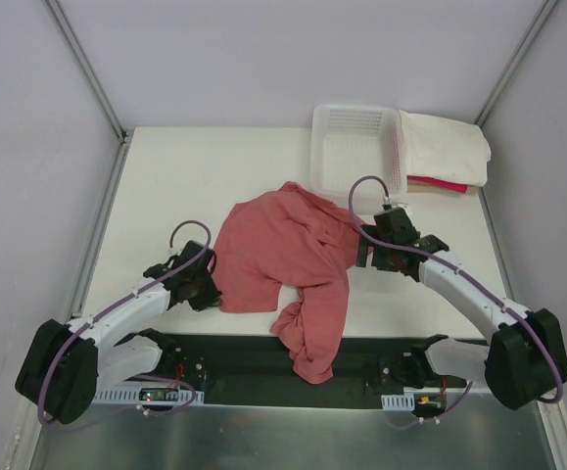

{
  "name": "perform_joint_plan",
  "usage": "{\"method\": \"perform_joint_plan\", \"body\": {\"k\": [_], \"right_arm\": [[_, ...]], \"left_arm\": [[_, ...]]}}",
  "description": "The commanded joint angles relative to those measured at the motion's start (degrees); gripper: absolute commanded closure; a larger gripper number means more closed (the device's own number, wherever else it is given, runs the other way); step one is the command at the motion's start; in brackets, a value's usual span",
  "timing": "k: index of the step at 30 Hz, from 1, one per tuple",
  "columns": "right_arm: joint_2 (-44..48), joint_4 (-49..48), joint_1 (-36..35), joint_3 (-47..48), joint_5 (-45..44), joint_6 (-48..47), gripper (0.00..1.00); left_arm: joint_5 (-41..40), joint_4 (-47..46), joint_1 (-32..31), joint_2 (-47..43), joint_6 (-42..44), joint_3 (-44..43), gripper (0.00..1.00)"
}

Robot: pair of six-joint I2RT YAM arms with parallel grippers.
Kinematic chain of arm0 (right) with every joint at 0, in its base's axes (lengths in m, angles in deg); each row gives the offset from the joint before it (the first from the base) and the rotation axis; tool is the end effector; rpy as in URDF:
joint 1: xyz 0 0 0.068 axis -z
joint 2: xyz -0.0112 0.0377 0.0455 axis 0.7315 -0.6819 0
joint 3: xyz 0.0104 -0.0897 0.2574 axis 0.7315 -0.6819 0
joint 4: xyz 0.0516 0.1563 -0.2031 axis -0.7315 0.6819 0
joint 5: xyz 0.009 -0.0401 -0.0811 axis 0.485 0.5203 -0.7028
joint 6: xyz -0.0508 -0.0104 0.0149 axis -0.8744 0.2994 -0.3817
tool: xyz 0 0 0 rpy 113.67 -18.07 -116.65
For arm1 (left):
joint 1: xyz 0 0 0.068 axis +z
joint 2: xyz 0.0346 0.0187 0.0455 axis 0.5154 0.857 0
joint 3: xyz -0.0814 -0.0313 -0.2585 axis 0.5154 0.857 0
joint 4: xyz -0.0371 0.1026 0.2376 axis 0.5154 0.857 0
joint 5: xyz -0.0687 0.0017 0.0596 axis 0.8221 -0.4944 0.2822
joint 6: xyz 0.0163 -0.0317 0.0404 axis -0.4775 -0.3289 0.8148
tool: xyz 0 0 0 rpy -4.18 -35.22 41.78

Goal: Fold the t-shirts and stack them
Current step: Flatten out the tshirt

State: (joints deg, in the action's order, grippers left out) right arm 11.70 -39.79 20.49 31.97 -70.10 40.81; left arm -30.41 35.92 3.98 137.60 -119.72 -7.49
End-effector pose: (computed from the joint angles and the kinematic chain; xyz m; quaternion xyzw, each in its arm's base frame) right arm 0.2065 0.0945 0.2252 -0.0913 0.9338 0.0083 0.3459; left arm 0.1572 -0.0813 0.1577 -0.2131 0.9412 -0.1777 0.1927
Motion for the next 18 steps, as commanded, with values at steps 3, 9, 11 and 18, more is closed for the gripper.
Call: {"method": "perform_joint_plan", "body": {"k": [3,9,11,18], "right_arm": [[-11.7,-3.5,4.1,9.4,-5.4,0.9,0.03],[-24.4,-8.5,7.6,16.8,1.9,-1.5,0.01],[-28.1,-9.4,7.9,18.1,4.6,-2.7,0.03],[-35.6,-10.3,8.1,22.5,7.4,-4.8,0.34]], "left_arm": [[-13.5,1.2,-0.4,-0.7,2.3,-3.6,1.00],[-17.4,1.5,-0.2,-6.6,2.3,-3.8,1.00],[-18.4,1.4,-0.1,-8.4,2.7,-3.9,1.00],[-21.4,1.8,0.4,-10.4,4.1,-5.8,1.00]]}}
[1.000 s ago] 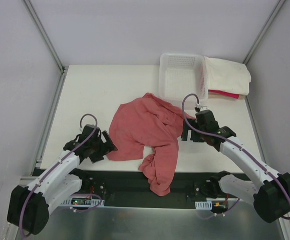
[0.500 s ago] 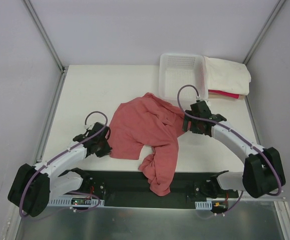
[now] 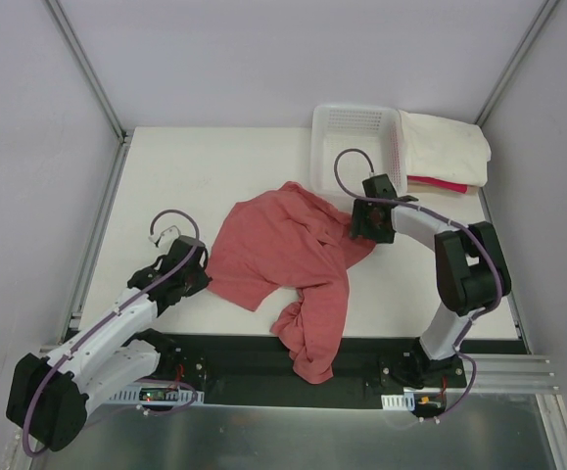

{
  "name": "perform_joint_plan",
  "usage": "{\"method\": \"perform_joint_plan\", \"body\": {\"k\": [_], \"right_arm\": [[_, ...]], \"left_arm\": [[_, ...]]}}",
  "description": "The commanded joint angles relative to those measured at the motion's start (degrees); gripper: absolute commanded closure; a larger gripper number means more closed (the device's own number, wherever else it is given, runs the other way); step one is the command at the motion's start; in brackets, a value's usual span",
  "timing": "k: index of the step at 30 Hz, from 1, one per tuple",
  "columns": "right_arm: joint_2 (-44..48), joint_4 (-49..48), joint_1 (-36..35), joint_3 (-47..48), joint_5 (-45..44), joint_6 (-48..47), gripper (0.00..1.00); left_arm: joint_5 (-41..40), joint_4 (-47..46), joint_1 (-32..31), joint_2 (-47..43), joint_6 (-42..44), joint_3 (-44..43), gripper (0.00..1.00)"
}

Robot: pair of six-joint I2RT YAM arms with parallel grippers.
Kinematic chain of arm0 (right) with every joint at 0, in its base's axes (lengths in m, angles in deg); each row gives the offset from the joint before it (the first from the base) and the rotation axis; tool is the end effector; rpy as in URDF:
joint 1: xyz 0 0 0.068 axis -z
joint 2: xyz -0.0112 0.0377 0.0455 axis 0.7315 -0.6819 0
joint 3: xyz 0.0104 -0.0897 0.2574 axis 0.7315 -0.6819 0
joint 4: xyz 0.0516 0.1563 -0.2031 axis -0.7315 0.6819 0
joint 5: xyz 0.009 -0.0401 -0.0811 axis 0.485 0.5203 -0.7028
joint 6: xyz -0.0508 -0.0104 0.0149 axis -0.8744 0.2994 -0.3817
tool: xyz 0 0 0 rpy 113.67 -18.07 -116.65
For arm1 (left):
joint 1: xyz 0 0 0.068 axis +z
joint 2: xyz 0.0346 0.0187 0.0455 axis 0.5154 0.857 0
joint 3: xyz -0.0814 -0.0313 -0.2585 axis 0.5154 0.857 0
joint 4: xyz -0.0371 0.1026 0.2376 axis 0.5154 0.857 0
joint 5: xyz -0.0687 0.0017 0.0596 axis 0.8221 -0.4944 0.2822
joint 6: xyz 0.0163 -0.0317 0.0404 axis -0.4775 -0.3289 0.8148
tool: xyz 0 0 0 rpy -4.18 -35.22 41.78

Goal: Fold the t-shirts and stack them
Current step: Flatten out the tshirt

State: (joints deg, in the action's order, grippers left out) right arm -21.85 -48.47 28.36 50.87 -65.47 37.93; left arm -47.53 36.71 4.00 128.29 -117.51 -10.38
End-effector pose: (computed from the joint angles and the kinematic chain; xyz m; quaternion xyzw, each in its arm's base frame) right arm 0.3331 0.1073 0.1773 -0.0691 0.9546 0.0006 0.2897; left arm 0.1576 -0.0697 0.1986 -0.2378 0.8958 -0.1226 0.3549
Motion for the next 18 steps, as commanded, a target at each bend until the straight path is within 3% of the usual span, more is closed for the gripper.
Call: {"method": "perform_joint_plan", "body": {"k": [1,2,3,6,12,18], "right_arm": [[-2.9,-1.6,0.2,4.5,3.2,-2.1,0.41],[-3.2,-1.7,0.2,4.5,3.5,-2.3,0.52],[-3.2,-2.0,0.1,4.6,3.4,-2.7,0.73],[-0.1,-1.9,0.2,4.2,1.5,-3.5,0.93],[19.4,3.4,-1.2,8.5,-1.7,-9.2,0.97],[36.3,8.2,-2.3,18.2,-0.9,-14.7,0.97]], "left_arm": [[-4.7,1.0,0.4,-1.5,2.0,-3.7,1.00],[-5.7,1.1,0.5,-1.7,2.6,-4.2,1.00],[-6.4,1.2,0.7,-1.9,2.8,-4.7,1.00],[-8.8,2.7,1.7,-4.0,4.9,-8.3,1.00],[-16.1,6.3,2.1,-13.2,11.8,-22.1,1.00],[-15.9,6.3,2.1,-22.7,19.4,-37.2,1.00]]}}
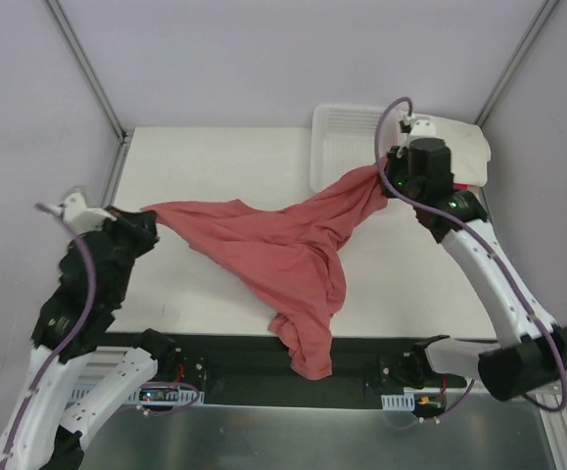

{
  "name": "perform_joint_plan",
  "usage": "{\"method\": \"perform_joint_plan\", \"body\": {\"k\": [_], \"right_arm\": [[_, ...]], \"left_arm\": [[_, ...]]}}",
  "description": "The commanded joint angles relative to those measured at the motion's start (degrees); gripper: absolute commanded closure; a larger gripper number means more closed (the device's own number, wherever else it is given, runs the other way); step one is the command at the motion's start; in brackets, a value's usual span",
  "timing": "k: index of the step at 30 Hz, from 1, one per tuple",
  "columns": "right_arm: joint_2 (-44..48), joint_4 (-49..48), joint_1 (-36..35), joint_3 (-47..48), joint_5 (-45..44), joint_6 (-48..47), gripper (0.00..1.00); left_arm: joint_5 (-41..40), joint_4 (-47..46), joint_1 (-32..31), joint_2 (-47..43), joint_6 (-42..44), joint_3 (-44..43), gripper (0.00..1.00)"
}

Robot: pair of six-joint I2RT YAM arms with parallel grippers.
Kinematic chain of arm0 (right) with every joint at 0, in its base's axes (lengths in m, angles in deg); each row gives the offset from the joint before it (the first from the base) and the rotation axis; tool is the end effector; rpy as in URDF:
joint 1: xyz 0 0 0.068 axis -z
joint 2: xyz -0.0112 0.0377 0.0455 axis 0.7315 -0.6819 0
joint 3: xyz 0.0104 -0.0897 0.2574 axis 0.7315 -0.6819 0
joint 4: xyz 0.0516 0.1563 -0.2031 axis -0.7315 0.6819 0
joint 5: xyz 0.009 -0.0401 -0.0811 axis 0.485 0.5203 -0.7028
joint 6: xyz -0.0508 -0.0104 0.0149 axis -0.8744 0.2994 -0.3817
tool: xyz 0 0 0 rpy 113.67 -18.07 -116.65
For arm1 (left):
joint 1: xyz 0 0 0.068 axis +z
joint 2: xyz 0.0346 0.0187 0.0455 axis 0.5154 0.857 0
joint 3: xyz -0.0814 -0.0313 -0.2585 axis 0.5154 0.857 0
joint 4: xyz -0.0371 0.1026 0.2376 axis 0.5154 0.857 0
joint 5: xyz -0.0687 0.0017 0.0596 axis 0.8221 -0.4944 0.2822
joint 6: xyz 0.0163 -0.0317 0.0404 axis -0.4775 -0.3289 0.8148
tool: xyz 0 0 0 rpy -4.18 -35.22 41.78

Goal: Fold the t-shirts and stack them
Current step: Flatten out the tshirt

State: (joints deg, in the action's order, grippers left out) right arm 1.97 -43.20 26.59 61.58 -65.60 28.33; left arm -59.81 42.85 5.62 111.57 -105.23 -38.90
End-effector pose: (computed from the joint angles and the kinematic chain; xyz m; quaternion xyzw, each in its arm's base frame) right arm 0.2806 0.0992 0.3610 -0.1274 0.8458 0.0249 0.5174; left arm 0.1020 -0.0301 0.3933 -0.2396 0.7160 -0.1769 0.6314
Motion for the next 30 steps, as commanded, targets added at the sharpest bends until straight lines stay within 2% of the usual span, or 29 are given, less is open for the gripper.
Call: {"method": "perform_joint_plan", "body": {"k": [1,6,7,8,11,15,20,23,26,27,28,30], "right_arm": [[14.3,3.5,-0.5,9.2,0.0,-5.5,0.97],[23.1,6.4,-0.5,20.1,4.4,-7.8,0.96],[24.0,6.4,-0.5,23.7,6.4,-8.2,0.96],[24.7,6.7,-0.5,25.9,7.1,-8.5,0.96],[27.0,7.3,-0.5,32.4,7.5,-8.8,0.95],[28.9,5.7,-0.5,36.5,9.1,-9.6,0.95],[26.7,4.1,-0.5,39.5,6.6,-11.9,0.95],[21.5,2.4,-0.5,39.6,4.1,-13.3,0.95],[13.7,1.2,-0.5,40.7,1.2,-13.6,0.95],[11.5,0.6,-0.5,41.5,0.8,-13.6,0.95],[9.0,0.2,-0.5,41.9,0.4,-13.8,0.95],[0.4,-0.5,-0.5,45.1,0.6,-14.1,0.95]], "left_arm": [[-2.0,-0.1,0.4,-7.1,7.2,-11.8,1.00],[7.6,-3.6,0.4,-10.0,10.5,-22.5,1.00],[10.0,-3.9,0.4,-9.8,12.0,-27.1,1.00],[15.1,-3.9,0.4,-9.5,12.7,-29.5,1.00],[23.5,-3.8,0.4,-7.6,14.5,-38.2,1.00],[27.8,-3.8,0.4,-5.4,14.9,-46.4,1.00],[27.8,-3.9,0.4,-2.8,16.0,-49.3,1.00],[24.3,-4.0,0.4,0.0,17.6,-48.8,1.00],[13.5,-4.3,0.4,4.3,20.2,-46.6,1.00],[9.4,-4.4,0.4,5.7,21.9,-44.7,1.00],[0.2,-4.5,0.4,7.1,22.5,-43.5,1.00],[-11.7,-6.8,0.4,12.0,26.1,-39.4,1.00]]}}
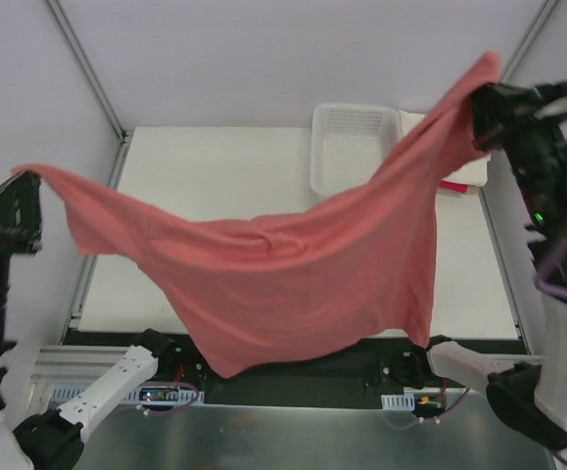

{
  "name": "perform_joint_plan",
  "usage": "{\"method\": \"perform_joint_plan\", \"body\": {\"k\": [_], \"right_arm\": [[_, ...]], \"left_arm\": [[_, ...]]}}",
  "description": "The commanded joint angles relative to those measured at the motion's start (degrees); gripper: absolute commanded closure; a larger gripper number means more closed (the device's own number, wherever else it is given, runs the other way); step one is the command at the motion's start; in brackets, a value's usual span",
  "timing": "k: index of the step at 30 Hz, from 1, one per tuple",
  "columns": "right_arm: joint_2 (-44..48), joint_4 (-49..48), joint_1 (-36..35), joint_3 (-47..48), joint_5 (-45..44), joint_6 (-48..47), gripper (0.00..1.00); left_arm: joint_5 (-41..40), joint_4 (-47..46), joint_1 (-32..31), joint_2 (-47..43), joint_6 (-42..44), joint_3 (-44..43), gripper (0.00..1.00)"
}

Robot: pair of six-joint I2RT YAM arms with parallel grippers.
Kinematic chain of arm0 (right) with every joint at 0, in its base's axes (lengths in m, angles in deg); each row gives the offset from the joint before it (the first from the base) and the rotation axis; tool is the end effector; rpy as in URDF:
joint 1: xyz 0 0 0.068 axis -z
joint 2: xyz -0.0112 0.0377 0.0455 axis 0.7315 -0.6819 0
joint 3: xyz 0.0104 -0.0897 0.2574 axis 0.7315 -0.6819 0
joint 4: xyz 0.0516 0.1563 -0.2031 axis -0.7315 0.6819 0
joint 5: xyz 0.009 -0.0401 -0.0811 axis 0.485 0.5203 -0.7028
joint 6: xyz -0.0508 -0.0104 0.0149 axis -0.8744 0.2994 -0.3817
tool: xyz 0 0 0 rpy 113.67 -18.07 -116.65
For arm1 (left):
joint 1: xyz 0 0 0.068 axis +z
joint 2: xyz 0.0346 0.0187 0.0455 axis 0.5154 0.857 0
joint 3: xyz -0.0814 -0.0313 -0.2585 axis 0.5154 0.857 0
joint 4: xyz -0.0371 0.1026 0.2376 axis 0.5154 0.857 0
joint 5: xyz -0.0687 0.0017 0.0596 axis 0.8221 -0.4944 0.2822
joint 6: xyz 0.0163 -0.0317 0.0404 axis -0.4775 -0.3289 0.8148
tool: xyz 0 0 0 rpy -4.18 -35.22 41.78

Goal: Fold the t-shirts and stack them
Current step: Flatten out the tshirt

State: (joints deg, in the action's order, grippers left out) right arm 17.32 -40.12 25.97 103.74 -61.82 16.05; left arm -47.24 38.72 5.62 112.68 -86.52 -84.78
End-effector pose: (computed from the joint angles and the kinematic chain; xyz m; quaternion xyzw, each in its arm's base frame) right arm 0.0777 0.0271 0.6236 -0.1273 0.5110 0.0338 0.8494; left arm -0.0666 0.0420 0.5816 -0.1002 0.4261 -0.2921 0.8504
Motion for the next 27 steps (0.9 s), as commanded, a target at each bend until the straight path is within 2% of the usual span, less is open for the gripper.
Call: {"method": "perform_joint_plan", "body": {"k": [1,3,4,5,6,7,8,9,10,11,12,13,15,16,17,22,26,27], "right_arm": [[-18.1,-3.6,0.0,4.7,-2.6,-1.6,0.95],[-27.7,-3.6,0.0,7.6,1.4,-0.5,0.94],[-31.1,-3.5,-0.1,11.0,2.9,-0.1,0.94],[-37.3,-3.6,-0.7,12.6,3.7,0.3,0.93],[-40.4,-3.6,-0.9,14.5,6.4,0.7,0.93],[-43.4,-3.7,-1.8,17.8,7.4,0.4,0.92],[-49.2,-3.8,-2.3,19.9,8.1,0.0,0.91],[-51.9,-3.6,-2.9,21.7,9.1,-1.7,0.89],[-54.4,-2.3,-3.7,25.2,9.9,-2.8,0.81],[-58.4,-1.0,-4.3,26.6,9.5,-3.5,0.69],[-59.5,0.0,-4.6,27.2,7.3,-4.1,0.58],[-59.3,0.3,-5.0,24.9,7.1,-4.3,0.41],[-56.7,-1.7,-4.9,19.6,6.2,-4.2,0.23],[-53.1,-4.2,-4.9,16.9,5.9,-4.2,0.05],[-51.3,-4.9,-5.0,12.4,5.5,-4.2,0.03],[-40.1,-0.6,-5.0,3.9,4.6,-1.3,0.03],[-29.1,1.1,-5.1,-9.8,5.5,4.2,0.03],[-24.3,0.9,-5.3,-17.6,6.2,5.4,0.03]], "left_arm": [[-36.6,-3.9,0.4,12.6,8.1,7.9,1.00],[-43.7,-8.0,1.7,16.4,12.6,14.0,1.00],[-44.3,-8.9,3.9,17.2,12.1,15.8,1.00],[-40.3,-8.8,6.9,18.1,11.1,17.9,0.98],[-38.1,-8.4,13.8,18.3,7.0,22.4,0.96],[-36.3,-7.0,17.4,18.8,4.9,24.6,0.93],[-32.4,-4.7,20.5,20.0,2.5,26.4,0.83],[-31.1,-2.5,26.0,20.8,-2.7,28.6,0.78],[-29.5,1.7,28.1,21.4,-4.8,29.5,0.73],[-25.7,3.2,30.0,22.0,-6.3,30.7,0.63],[-24.6,4.2,30.8,22.0,-8.4,31.2,0.12],[-23.7,4.8,31.2,21.3,-9.1,31.7,0.01],[-19.7,4.7,31.3,20.1,-10.0,32.3,0.01],[-18.0,4.7,31.3,18.8,-10.5,32.3,0.01],[-16.6,4.6,31.3,18.2,-11.0,32.2,0.01],[-4.2,4.2,31.3,15.3,-12.8,33.8,0.01],[5.9,1.3,31.3,15.8,-13.5,38.3,0.01],[10.9,-1.1,31.3,17.4,-13.5,39.3,0.00]]}}
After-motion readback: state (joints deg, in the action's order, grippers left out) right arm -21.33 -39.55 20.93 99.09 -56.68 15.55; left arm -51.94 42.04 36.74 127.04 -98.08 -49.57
